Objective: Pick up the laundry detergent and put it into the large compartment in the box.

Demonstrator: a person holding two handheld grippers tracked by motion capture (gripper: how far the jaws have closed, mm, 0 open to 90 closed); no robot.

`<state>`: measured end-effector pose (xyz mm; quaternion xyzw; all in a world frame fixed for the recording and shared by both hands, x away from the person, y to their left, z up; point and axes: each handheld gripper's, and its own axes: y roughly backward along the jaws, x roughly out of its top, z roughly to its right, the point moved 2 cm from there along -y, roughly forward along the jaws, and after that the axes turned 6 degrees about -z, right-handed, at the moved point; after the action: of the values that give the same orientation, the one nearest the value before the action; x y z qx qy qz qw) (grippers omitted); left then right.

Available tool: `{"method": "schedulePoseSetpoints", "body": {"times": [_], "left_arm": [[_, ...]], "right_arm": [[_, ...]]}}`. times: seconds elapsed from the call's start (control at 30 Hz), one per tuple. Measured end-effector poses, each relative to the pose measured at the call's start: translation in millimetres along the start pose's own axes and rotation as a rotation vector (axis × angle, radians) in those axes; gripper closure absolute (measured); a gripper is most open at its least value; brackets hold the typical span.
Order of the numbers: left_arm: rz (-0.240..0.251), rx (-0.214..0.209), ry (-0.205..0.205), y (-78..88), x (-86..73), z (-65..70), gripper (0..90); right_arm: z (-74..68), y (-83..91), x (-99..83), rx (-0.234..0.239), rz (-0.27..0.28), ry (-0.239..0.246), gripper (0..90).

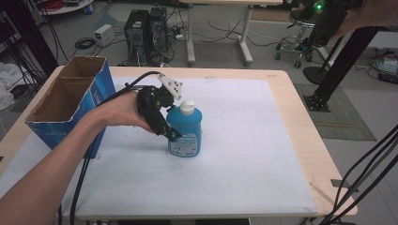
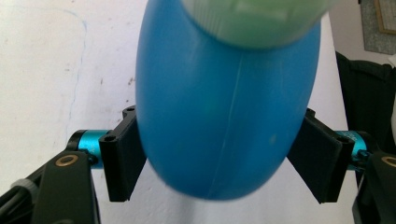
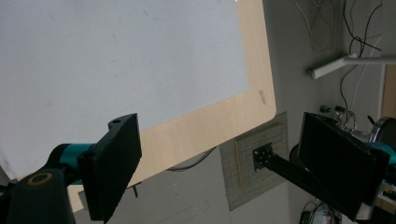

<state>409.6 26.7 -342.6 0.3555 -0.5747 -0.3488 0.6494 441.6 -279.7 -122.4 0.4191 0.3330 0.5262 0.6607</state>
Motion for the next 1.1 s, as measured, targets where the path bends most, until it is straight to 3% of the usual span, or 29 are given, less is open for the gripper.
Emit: {"method": "schedulePoseSetpoints", "body": {"times": [0.63, 1.1], "left_arm": [[0.001, -0.014, -0.018, -0.2, 23.7, 1.1, 26.2], [-0.010, -0.002, -0.015, 2.4, 25.5, 0.7, 30.0]], "right_arm": [[-0.4, -3.2, -4.3, 0.002, -0.015, -0.005, 12.8], [-1.4, -5.0, -7.7, 0.001, -0.023, -0.011, 12.8]]}}
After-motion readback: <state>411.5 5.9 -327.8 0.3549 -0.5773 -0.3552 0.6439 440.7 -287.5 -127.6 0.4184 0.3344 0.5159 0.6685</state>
